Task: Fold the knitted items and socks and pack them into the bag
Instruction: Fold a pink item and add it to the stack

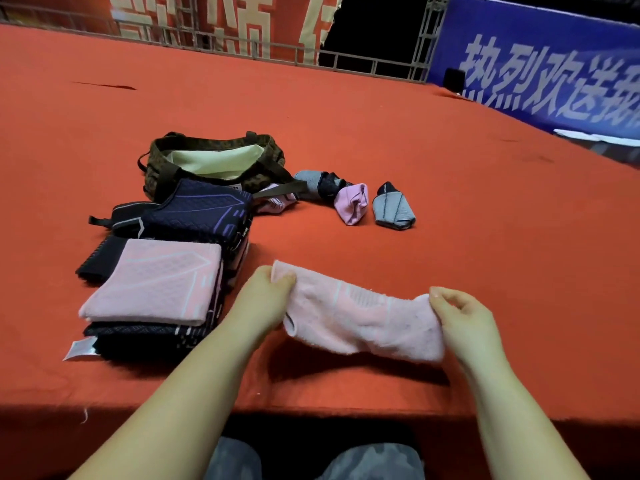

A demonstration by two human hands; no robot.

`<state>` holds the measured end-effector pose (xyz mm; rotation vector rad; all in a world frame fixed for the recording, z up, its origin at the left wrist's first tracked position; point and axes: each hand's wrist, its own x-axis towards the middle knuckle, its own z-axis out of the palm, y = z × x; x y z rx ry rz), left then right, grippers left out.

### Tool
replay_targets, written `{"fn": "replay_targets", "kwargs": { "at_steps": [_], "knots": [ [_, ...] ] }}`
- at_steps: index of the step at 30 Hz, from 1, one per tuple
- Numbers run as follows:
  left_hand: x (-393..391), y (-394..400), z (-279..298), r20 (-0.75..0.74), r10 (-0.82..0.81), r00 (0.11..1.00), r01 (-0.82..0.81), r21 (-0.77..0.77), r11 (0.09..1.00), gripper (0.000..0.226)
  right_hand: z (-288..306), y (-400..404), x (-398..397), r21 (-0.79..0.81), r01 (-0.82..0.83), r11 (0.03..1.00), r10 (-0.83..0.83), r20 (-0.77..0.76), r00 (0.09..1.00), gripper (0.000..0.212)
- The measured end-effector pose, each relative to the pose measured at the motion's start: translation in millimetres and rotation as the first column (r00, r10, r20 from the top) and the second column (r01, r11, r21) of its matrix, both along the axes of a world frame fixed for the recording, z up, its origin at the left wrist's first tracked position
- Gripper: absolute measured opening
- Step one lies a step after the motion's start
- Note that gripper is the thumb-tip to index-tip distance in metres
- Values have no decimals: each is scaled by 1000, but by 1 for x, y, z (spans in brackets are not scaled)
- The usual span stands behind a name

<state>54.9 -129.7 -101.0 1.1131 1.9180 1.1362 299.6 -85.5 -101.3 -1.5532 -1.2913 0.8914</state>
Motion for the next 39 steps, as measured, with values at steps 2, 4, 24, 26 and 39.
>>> {"fn": "replay_targets", "kwargs": {
  "at_steps": [2,4,24,26,39],
  "knots": [
    [7,-2,-16,66,25,998,-16,-138,990,51,-11,-1,0,-129,-32,991,40,61,997,32],
    [12,-11,-29,51,12,999,-2,-192,981,79,-23,-7,0,-187,-114,976,125,49,991,53],
    [22,-36,-43,-708,-175,684,173,-76,982,62,-38,-37,-11,162,-87,983,-43,661,749,31],
    [37,-28,-39,-701,-280,656,329,-68,942,63,-36,-34,-34,173,-290,941,120,632,765,31],
    [12,-33,-64,-672,-452,587,225,-401,888,59,-62,-39,-20,-332,-221,917,396,822,409,62]
  ]
}}
